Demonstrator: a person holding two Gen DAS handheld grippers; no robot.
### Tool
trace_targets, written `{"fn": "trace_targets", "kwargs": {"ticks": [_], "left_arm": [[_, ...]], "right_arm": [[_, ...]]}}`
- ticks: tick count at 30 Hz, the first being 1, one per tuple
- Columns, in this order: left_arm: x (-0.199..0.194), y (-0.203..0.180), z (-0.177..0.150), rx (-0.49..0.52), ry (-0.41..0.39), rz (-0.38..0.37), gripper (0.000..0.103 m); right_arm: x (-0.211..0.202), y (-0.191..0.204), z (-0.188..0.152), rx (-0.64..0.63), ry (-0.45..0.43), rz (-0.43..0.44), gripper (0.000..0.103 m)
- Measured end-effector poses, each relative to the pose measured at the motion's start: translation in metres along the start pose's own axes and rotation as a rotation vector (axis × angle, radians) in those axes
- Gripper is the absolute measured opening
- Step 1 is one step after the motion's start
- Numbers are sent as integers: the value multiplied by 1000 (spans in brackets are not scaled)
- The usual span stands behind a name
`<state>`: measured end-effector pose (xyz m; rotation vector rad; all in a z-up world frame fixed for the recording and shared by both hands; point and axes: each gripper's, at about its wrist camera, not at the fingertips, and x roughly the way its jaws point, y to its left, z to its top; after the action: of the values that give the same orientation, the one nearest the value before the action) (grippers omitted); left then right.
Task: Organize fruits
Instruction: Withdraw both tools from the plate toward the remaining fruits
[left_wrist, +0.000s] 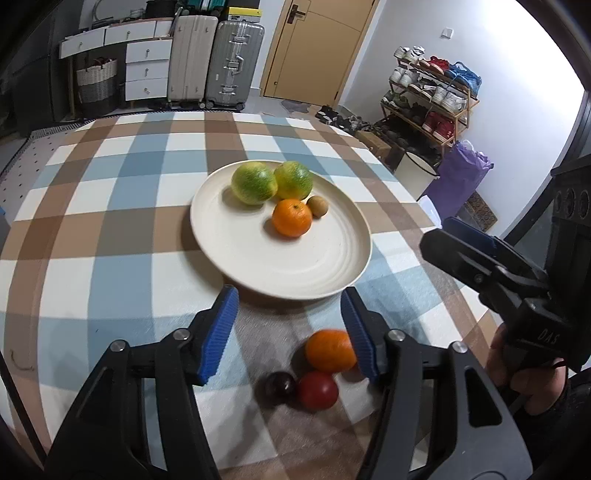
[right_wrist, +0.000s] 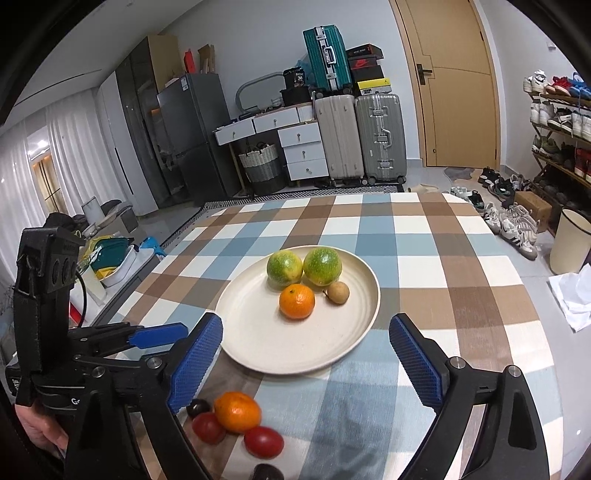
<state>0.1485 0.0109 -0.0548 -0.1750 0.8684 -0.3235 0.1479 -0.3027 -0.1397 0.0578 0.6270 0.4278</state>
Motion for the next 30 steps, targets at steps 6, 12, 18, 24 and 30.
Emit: {"fn": "trace_targets", "kwargs": {"ticks": [6,12,18,24,30], "left_arm": [[-13,10,-20,-34,-14,49,81],[-14,18,-39,-48,19,69,81],[-12,23,-52,-53,41,82,81],[-5,23,-59,-48,71,83,81],[1,20,-58,-43,83,74,81]], "right_arm": [[-11,12,-11,-16,11,-66,97],[-17,25,-24,-40,25,-86,97],[-21,36,-32,-65,29,-93,97],[-22,37,-35,-59,27,-95,98],[-21,33,-36,-49,33,-93,98]]}}
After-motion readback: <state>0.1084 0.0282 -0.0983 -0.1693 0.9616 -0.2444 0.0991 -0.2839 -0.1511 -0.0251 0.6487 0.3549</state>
